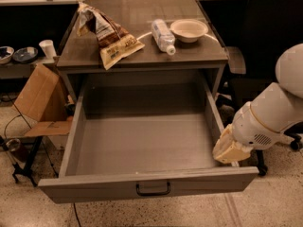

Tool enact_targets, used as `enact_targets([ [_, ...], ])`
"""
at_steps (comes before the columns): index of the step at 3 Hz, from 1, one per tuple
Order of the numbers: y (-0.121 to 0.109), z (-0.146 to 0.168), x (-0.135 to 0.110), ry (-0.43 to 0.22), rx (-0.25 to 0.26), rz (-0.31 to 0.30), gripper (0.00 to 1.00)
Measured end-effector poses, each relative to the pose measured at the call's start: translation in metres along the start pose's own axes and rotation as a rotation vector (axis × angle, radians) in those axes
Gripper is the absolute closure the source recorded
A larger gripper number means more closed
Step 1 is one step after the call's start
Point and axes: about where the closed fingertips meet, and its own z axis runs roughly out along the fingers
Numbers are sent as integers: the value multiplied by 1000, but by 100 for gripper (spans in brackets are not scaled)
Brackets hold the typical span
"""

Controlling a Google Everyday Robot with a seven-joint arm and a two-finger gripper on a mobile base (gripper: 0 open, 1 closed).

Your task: Close top drawer

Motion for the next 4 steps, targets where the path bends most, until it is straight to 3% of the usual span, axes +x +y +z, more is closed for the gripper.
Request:
enact_targets([
  [2, 50, 42, -6, -58, -184, -101, 100],
  [4, 78, 86, -1, -38, -340, -181, 100],
])
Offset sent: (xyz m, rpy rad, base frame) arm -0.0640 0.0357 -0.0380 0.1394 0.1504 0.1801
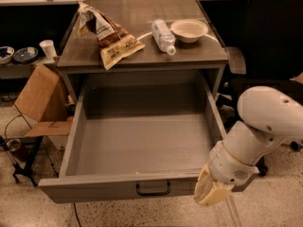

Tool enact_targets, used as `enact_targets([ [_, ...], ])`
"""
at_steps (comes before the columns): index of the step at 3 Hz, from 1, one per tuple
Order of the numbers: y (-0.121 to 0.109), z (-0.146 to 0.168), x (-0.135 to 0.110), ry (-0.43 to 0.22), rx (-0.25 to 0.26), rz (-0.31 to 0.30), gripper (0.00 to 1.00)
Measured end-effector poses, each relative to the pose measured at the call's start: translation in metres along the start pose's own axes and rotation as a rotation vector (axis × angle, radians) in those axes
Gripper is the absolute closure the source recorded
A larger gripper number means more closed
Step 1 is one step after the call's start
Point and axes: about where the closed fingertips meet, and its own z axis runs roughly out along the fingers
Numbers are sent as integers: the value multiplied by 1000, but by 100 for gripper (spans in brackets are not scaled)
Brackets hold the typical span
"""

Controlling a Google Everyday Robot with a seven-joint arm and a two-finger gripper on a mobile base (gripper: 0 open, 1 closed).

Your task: Close top drawer

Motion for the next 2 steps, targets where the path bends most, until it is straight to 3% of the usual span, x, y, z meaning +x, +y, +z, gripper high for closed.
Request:
enact_targets([
  [1, -10, 35, 17, 22, -49, 35, 100],
  [2, -24, 52, 35, 47, -47, 101, 100],
])
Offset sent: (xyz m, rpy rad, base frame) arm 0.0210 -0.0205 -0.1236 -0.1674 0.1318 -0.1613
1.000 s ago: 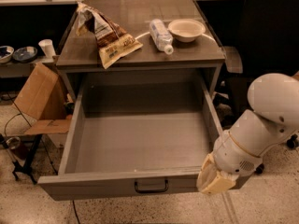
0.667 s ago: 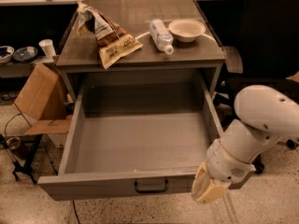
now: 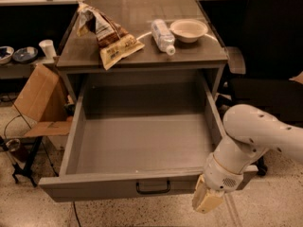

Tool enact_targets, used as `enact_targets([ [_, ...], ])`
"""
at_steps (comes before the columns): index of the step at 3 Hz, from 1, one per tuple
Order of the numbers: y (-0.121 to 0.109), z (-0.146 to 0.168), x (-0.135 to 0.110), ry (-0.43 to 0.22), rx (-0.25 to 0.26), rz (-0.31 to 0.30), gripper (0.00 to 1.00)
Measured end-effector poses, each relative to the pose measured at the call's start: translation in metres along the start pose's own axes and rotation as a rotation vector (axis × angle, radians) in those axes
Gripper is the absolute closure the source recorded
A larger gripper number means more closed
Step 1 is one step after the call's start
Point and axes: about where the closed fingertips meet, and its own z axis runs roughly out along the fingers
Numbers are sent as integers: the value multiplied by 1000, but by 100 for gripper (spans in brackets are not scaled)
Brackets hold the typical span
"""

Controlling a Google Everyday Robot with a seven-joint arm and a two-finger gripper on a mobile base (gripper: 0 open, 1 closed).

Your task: Close top drawer

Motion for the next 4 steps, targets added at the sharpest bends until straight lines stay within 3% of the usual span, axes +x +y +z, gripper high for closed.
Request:
enact_targets([
  [1, 0, -1, 0, 0, 0, 1, 81],
  [2, -14, -11, 23, 22, 75, 86, 50],
  [3, -29, -27, 46, 38, 173, 168, 27],
  [4, -52, -57, 66, 32, 314, 246, 4],
])
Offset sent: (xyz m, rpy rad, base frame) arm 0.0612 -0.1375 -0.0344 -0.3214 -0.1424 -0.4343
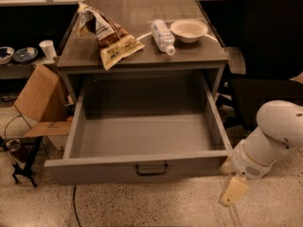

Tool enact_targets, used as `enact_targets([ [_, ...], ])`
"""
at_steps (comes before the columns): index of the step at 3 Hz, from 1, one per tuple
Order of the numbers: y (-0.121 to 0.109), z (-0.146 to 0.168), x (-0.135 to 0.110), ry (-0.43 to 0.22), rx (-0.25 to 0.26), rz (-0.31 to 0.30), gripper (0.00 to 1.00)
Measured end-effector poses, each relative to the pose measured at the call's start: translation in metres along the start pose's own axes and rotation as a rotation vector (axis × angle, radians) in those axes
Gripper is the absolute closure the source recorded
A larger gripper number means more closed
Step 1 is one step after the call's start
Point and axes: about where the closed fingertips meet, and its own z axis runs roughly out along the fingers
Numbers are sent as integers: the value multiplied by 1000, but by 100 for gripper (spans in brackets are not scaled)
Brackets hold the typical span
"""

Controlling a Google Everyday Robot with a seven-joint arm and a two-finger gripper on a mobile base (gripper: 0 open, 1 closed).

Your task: Close top drawer

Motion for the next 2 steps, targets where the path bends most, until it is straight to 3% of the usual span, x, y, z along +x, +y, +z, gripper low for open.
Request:
enact_targets([
  [1, -37, -26, -26, -84, 138, 22, 0],
  [2, -42, -38, -77, -211, 166, -32, 0],
])
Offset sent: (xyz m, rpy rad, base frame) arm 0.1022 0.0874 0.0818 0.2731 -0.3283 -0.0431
